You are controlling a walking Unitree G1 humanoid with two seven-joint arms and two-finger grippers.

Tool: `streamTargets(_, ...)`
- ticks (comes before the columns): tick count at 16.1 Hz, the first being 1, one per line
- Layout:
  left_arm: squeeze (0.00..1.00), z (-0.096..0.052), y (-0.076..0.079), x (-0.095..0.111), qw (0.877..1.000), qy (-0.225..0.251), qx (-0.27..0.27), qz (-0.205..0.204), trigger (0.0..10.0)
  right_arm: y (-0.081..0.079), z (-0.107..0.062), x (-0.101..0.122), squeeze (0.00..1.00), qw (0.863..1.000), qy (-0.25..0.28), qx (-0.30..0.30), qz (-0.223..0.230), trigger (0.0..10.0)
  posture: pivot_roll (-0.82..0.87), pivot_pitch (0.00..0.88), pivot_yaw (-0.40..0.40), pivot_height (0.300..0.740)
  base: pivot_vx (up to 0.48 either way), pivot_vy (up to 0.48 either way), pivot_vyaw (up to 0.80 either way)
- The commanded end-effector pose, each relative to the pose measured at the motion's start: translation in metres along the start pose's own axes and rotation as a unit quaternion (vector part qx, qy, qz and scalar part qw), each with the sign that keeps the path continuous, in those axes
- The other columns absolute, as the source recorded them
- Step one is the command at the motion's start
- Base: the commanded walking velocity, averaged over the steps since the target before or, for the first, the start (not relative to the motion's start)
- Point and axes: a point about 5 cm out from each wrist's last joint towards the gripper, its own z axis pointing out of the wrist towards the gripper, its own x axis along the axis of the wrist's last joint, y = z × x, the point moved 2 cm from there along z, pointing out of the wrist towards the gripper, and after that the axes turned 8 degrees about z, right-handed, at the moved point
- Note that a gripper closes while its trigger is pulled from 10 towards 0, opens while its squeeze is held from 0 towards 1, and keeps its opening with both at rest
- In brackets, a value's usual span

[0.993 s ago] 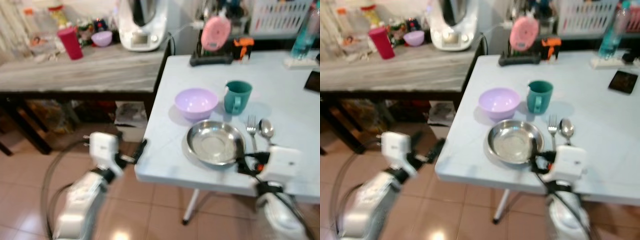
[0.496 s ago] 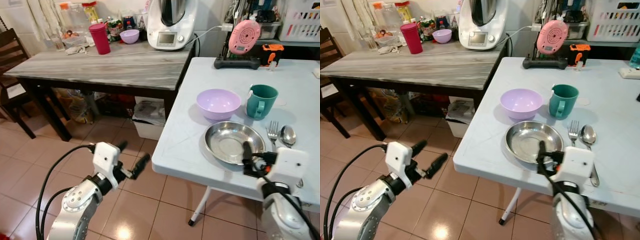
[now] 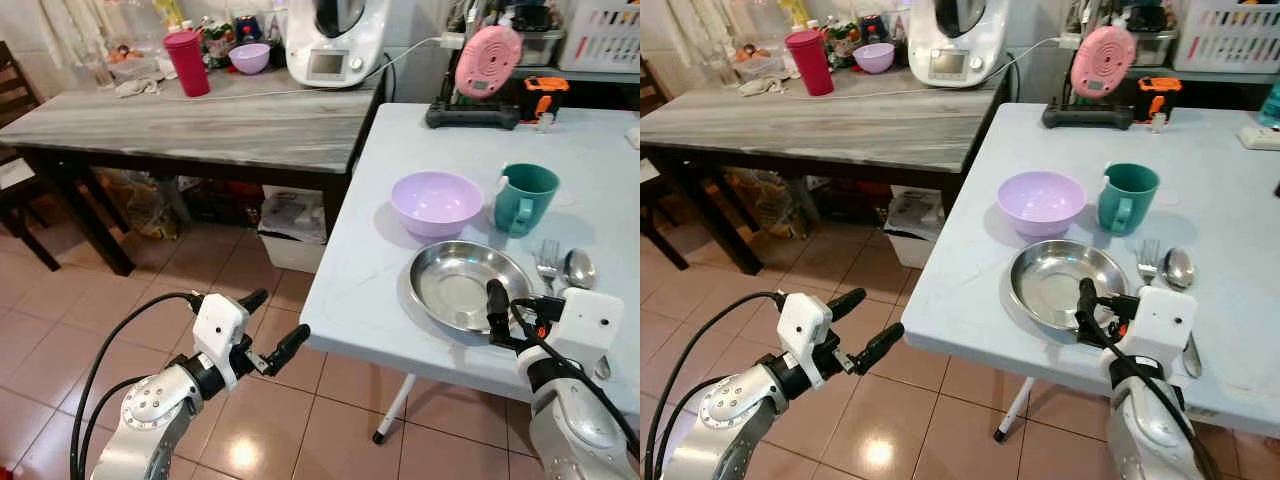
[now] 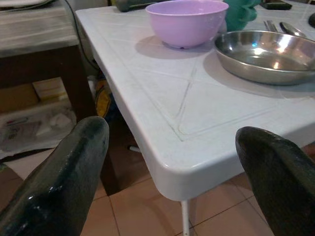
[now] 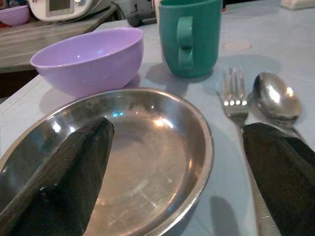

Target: Setting the table

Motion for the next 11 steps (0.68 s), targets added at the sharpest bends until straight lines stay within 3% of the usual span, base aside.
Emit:
streamTargets(1, 0.0, -0.003, 0.0, 0.001, 1.0, -0.002, -0.01, 0.014, 10.0, -0.003, 0.002, 0.004, 0.0, 1.0, 0.001, 0.011, 0.006, 10.0, -0.25, 0.056, 0.096, 0.74, 0.0, 0.0, 0.0)
streamTargets(5, 0.0, -0.002, 0.007, 0.001, 0.998, -0.004, -0.057, 0.03, 10.0, 0.001, 0.007, 0.0, 0.0, 1.0, -0.024, 0.009, 0.012, 10.0, -0.25, 0.071, 0.093, 0.74, 0.0, 0.0, 0.0)
streamTargets(11, 0.0, -0.001, 0.012, 0.002, 0.997, -0.001, -0.063, 0.032, 10.0, 0.013, 0.006, -0.006, 0.0, 0.999, -0.044, -0.024, 0.021, 10.0, -0.25, 0.084, 0.1, 0.74, 0.0, 0.0, 0.0)
